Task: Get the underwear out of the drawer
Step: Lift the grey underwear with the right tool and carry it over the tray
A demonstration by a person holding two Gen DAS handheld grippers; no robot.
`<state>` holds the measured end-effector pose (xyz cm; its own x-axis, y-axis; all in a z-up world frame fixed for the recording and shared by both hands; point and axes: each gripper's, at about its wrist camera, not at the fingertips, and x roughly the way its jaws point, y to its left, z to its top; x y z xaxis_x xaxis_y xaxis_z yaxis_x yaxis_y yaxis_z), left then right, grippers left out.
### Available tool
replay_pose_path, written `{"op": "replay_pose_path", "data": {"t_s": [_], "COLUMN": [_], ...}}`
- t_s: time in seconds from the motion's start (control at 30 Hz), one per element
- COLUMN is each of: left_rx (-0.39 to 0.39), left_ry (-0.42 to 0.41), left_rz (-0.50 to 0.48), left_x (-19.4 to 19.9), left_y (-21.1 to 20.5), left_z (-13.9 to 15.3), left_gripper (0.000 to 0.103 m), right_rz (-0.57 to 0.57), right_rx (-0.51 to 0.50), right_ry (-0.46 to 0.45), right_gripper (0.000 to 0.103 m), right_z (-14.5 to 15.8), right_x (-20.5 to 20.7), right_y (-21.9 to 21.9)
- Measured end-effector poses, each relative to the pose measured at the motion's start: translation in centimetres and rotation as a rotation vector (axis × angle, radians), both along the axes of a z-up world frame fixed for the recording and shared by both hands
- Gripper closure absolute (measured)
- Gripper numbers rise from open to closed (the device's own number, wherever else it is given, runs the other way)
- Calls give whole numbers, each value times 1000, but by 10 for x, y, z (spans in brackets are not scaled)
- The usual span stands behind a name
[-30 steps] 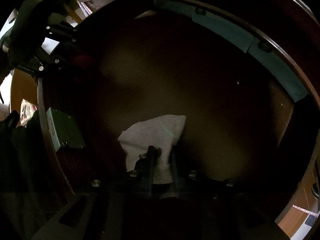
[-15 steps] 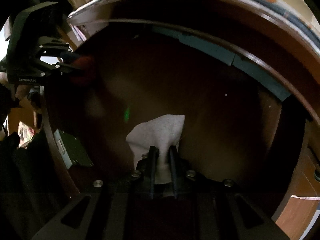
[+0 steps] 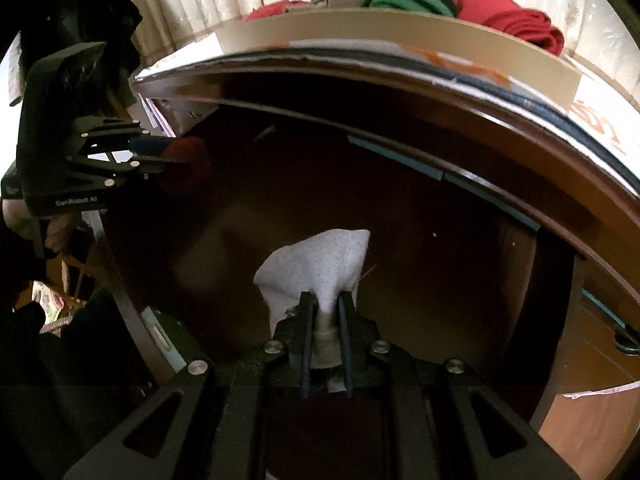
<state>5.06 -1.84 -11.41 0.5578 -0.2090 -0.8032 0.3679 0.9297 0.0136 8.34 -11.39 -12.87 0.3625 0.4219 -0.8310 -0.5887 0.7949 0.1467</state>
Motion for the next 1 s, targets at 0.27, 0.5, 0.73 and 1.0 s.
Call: {"op": "replay_pose_path", "data": {"t_s": [0.27, 0.5, 0.73, 1.0], "left_rx": [10, 46, 37, 32], "left_ry": [-51, -109, -141, -206], "left_rz": [27, 56, 77, 107], "left_x": [-9, -17, -22, -28], "left_y": [-9, -13, -11, -11], "left_z": [4, 10, 20, 37], "left_gripper": [76, 76, 76, 76], "right_rz": [-22, -53, -67, -89], "right_rx": [55, 95, 112, 143], "right_ry": [-49, -95, -120, -182], "right_gripper": [90, 90, 90, 90], "right_z": [24, 45, 58, 80], "right_x": [-22, -36, -48, -60], "right_y": [-42, -63, -80, -92]}}
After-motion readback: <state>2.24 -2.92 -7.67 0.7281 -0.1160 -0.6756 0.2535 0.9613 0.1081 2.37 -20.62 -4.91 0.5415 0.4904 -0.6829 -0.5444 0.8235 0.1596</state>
